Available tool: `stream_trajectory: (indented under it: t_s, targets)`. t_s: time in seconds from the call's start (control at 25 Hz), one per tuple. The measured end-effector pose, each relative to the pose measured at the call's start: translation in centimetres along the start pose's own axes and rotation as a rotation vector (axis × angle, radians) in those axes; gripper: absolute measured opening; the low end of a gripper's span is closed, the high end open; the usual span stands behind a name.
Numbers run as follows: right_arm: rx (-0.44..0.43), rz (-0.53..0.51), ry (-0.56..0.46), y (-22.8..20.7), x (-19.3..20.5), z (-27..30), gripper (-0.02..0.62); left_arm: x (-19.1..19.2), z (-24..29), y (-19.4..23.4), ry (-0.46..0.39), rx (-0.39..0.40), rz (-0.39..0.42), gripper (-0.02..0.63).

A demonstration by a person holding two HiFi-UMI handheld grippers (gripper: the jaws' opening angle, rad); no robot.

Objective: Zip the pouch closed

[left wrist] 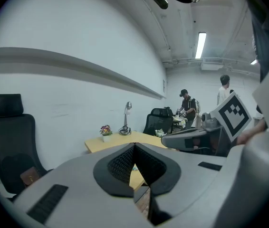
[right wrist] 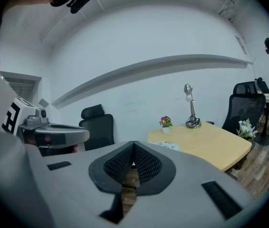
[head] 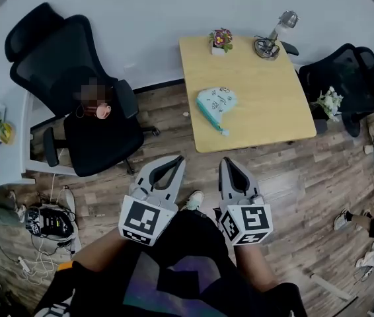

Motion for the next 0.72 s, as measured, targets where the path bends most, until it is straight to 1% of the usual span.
stream_trajectory:
  t_s: [0.16, 0.28, 0.56, 0.72]
  targets:
    - [-0.001, 0.011, -0.014, -2.6, -0.4, 0.0, 0.015, -0.6, 2.4, -1.5, 0.013, 0.011, 0.024, 0.009]
    - [0.009, 0.021, -0.01, -4.1, 0.1, -0.5, 0.015, -0.6, 3.7, -2.3, 0.028, 0.023, 0.029, 0.009]
    - [0.041, 0.04, 0.029, -6.7, 1.8, -0.2, 0.015, 0.3, 6.7, -3.2, 0.074, 0.065, 0.053, 0.009]
    - [0.06, 0.01, 0.079, -7.7, 2.8, 0.8, 0.015, 0.9, 8.4, -3.1, 0.089, 0.096, 0.066, 0.009]
Point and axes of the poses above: the fingertips, and each gripper's own axes: z forward along the fingers, y to its left, x out of its underside, the point moved 2 cm from there along -z, backward along the fingers, and after that the axes turned 1 degree about z, right-handed, at the moved point
